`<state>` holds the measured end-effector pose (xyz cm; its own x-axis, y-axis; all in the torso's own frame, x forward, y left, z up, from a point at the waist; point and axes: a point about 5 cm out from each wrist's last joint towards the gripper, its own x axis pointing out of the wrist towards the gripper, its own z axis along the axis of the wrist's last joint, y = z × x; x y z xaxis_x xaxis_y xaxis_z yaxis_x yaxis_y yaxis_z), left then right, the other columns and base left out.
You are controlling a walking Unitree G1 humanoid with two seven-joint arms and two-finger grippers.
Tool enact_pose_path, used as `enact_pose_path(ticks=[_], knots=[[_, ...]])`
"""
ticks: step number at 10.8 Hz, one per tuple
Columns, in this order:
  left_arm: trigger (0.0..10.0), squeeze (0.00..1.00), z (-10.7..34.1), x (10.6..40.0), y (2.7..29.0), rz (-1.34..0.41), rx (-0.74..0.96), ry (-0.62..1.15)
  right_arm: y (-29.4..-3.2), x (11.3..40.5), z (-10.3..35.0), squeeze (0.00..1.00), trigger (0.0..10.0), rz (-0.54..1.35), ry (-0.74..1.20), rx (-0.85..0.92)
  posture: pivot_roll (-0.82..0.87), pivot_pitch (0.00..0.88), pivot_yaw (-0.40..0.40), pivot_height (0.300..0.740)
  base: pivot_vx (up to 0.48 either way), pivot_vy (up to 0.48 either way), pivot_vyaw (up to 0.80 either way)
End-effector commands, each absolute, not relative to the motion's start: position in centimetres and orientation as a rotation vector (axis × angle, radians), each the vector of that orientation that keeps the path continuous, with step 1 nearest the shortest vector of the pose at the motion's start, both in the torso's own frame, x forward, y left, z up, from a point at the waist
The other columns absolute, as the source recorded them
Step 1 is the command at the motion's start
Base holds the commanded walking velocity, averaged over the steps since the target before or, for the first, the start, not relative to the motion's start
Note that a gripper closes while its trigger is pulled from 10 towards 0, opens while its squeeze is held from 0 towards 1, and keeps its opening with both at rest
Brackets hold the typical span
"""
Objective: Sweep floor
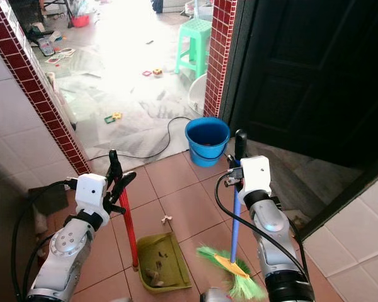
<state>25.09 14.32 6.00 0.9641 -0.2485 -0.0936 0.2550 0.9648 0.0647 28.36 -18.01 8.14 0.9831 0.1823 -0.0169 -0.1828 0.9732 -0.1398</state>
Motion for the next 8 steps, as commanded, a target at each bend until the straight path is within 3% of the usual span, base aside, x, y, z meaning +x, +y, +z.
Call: enact_pose_path(ticks=[1, 8], knots=[[10.0, 0.0, 6.45, 25.12, 14.47, -0.245, 0.095, 0.059, -18.17, 28.19, 7.98, 0.0, 10.0, 0.198, 0.02, -0.157, -0.04, 0.0, 0.003, 0.74, 0.0, 0.0, 0.0], [10.0, 0.0, 6.34, 24.52, 14.02, -0.29, 0.116, 0.055, -18.19, 27.53, 7.57, 0.0, 10.0, 0.225, 0.039, -0.167, -0.04, 0.0, -0.003, 0.74, 0.0, 0.0, 0.0]])
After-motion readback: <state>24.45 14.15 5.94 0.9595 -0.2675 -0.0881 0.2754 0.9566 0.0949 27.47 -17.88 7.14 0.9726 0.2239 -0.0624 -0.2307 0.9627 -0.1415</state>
